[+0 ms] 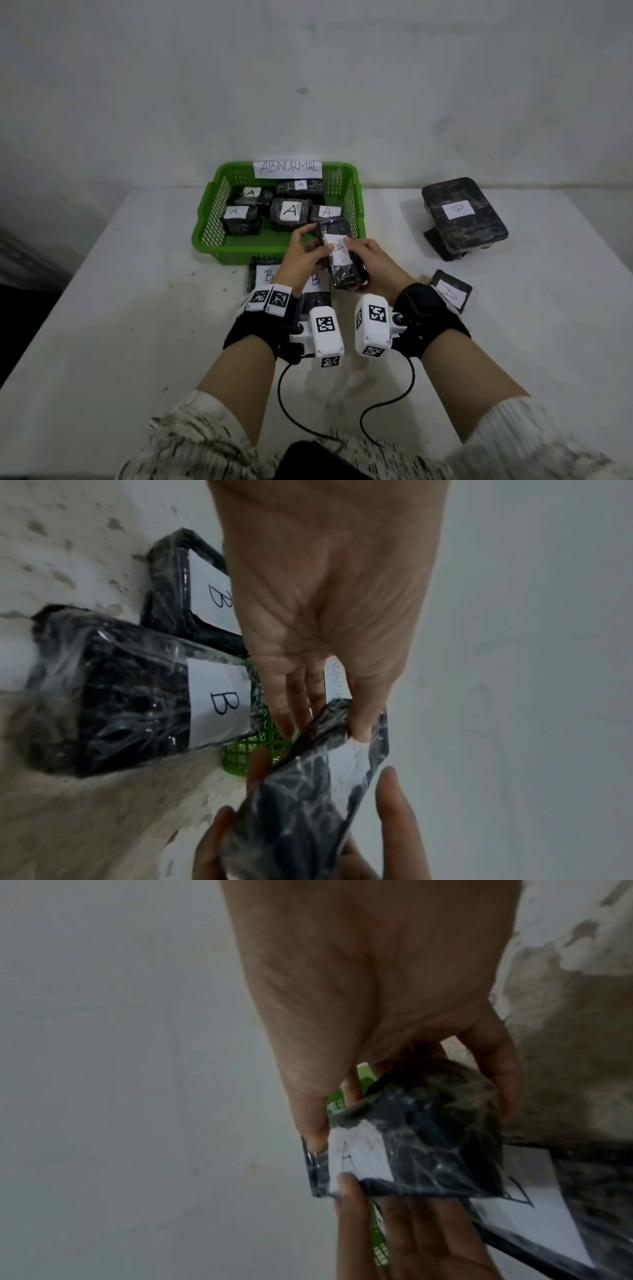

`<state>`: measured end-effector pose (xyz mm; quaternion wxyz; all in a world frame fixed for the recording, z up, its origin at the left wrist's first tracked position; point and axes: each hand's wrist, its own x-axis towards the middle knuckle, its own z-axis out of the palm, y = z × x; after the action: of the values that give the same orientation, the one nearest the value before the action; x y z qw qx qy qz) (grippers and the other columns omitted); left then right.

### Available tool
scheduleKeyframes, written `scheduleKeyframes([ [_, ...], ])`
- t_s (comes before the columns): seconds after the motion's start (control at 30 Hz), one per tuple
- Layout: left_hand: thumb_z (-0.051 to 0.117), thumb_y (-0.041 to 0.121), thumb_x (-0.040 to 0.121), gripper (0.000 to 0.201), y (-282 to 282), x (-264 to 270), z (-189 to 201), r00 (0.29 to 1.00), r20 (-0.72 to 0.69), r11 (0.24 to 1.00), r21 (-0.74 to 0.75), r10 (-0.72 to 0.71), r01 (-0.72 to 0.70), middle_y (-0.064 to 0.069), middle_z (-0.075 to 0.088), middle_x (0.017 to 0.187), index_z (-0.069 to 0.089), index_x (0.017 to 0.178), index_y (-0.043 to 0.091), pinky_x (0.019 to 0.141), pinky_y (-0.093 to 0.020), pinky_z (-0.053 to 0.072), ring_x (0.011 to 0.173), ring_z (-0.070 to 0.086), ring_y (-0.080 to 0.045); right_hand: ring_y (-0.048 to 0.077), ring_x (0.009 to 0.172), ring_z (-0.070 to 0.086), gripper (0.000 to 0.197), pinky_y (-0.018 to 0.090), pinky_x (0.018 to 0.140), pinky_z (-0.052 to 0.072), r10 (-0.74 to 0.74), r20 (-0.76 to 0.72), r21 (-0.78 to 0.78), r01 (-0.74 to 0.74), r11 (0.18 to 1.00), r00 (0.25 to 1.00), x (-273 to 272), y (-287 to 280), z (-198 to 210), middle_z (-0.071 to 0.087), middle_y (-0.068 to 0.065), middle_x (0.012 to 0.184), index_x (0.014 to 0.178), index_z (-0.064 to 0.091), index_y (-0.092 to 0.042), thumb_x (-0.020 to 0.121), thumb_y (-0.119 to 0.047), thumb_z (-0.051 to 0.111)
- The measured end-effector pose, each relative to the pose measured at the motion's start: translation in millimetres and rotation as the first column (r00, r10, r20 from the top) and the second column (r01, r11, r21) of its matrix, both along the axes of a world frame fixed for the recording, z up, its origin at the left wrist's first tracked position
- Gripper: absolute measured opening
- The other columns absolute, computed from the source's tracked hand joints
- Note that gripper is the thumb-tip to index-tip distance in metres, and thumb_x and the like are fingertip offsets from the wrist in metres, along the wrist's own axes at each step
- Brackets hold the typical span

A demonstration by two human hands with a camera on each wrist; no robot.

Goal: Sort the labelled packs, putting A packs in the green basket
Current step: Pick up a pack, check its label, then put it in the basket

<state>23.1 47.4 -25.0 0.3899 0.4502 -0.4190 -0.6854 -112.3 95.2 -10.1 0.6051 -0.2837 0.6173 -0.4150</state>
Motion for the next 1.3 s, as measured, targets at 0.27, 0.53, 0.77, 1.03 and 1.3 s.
scheduleKeyframes([
  [0.27, 0.058, -0.005, 0.086, 0.048, 2, 7, 11, 0.996, -0.03, 0.994, -0.066, -0.086, 0.084, -0.006, 0.06, 0.112, 0.05, 0.125, 0.021, 0.067, -0.024, 0.054, 0.089, 0.062, -0.014, 0.025, 0.112, 0.059, 0.052, 0.043, 0.092, 0.049, 0.014, -0.136, -0.079, -0.025, 0.997, 0.991, 10, -7, 8, 0.062, 0.005, 0.124, 0.124, 0.057, -0.021, 0.089, -0.059, 0.05],
  [0.53, 0.056, 0.003, 0.09, 0.035, -9, -1, 29, 1.0, -0.022, 0.989, -0.146, -0.014, 0.01, -0.006, 0.063, 0.104, 0.051, 0.122, 0.015, 0.065, -0.025, 0.055, 0.086, 0.064, -0.013, 0.019, 0.107, 0.06, 0.035, 0.037, 0.089, 0.049, -0.004, -0.114, -0.158, -0.014, 0.987, 0.993, 6, -18, 24, 0.066, 0.002, 0.118, 0.118, 0.06, -0.021, 0.094, -0.046, 0.053],
  [0.77, 0.055, 0.001, 0.091, 0.045, -32, -11, 65, 0.998, -0.005, 0.967, -0.245, -0.068, 0.065, -0.009, 0.061, 0.11, 0.044, 0.132, 0.015, 0.066, -0.019, 0.056, 0.086, 0.063, -0.009, 0.019, 0.097, 0.062, 0.033, 0.037, 0.082, 0.049, -0.025, -0.064, -0.233, 0.009, 0.972, 0.998, -10, -44, 62, 0.068, -0.001, 0.108, 0.118, 0.06, -0.019, 0.095, -0.042, 0.052],
  [1.03, 0.056, 0.005, 0.09, 0.036, -52, -11, 98, 0.994, 0.061, 0.943, -0.315, -0.096, 0.11, -0.008, 0.066, 0.103, 0.05, 0.124, 0.017, 0.068, -0.022, 0.057, 0.085, 0.066, -0.017, 0.016, 0.081, 0.066, 0.033, 0.028, 0.07, 0.054, 0.033, -0.016, -0.348, -0.036, 0.937, 0.999, -17, -58, 86, 0.069, 0.003, 0.098, 0.126, 0.057, -0.009, 0.093, -0.008, 0.056],
  [1.3, 0.061, 0.002, 0.087, 0.039, -48, -8, 90, 0.985, 0.142, 0.934, -0.328, -0.1, 0.142, -0.005, 0.064, 0.102, 0.049, 0.121, 0.018, 0.076, -0.031, 0.056, 0.09, 0.064, -0.018, 0.024, 0.106, 0.064, 0.058, 0.042, 0.087, 0.054, 0.151, -0.071, -0.315, -0.166, 0.934, 0.986, -18, -57, 85, 0.063, 0.006, 0.123, 0.136, 0.041, -0.016, 0.085, -0.005, 0.067],
])
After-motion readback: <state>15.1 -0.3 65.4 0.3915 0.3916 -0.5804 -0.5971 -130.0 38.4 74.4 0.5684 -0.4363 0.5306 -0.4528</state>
